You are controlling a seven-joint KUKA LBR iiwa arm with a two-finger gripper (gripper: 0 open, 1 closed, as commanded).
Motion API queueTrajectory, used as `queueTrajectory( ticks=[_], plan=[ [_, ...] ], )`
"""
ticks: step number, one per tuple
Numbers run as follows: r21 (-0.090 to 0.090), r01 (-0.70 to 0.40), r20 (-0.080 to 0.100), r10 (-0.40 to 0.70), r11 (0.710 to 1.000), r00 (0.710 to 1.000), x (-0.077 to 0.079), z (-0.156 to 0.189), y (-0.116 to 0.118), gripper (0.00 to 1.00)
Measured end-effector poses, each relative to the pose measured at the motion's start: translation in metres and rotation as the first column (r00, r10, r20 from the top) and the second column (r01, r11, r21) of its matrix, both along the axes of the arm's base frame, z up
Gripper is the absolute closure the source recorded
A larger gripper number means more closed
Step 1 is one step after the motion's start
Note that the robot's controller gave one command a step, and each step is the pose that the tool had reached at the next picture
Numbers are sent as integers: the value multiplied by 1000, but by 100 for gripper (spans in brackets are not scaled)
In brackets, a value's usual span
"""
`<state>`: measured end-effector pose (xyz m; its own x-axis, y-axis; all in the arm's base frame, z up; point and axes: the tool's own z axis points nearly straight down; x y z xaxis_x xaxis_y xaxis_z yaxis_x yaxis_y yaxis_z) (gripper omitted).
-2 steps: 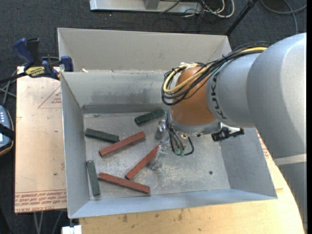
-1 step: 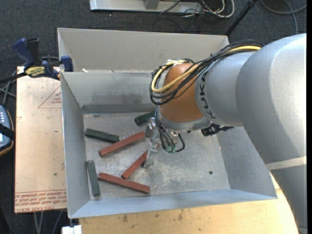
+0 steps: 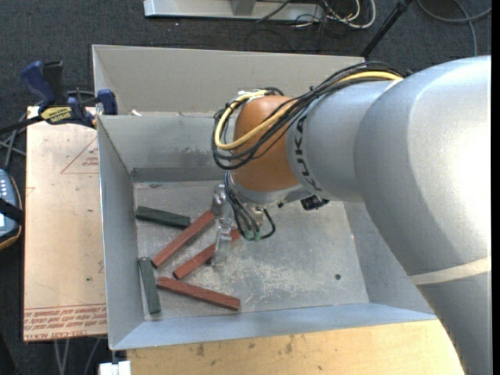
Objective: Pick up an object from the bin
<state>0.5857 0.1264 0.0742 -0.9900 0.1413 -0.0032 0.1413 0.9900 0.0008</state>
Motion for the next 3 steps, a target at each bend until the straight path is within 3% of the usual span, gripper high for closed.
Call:
queueTrajectory(
  ticks=[1, 2, 3],
  plan=[
    [0, -75, -1, 75, 997, 997, -14, -4, 11, 100],
    [0, -75, -1, 75, 997, 997, -14, -4, 11, 100],
    [-1, -109, -7, 109, 994, 994, -12, 51, 10, 100]
  ],
)
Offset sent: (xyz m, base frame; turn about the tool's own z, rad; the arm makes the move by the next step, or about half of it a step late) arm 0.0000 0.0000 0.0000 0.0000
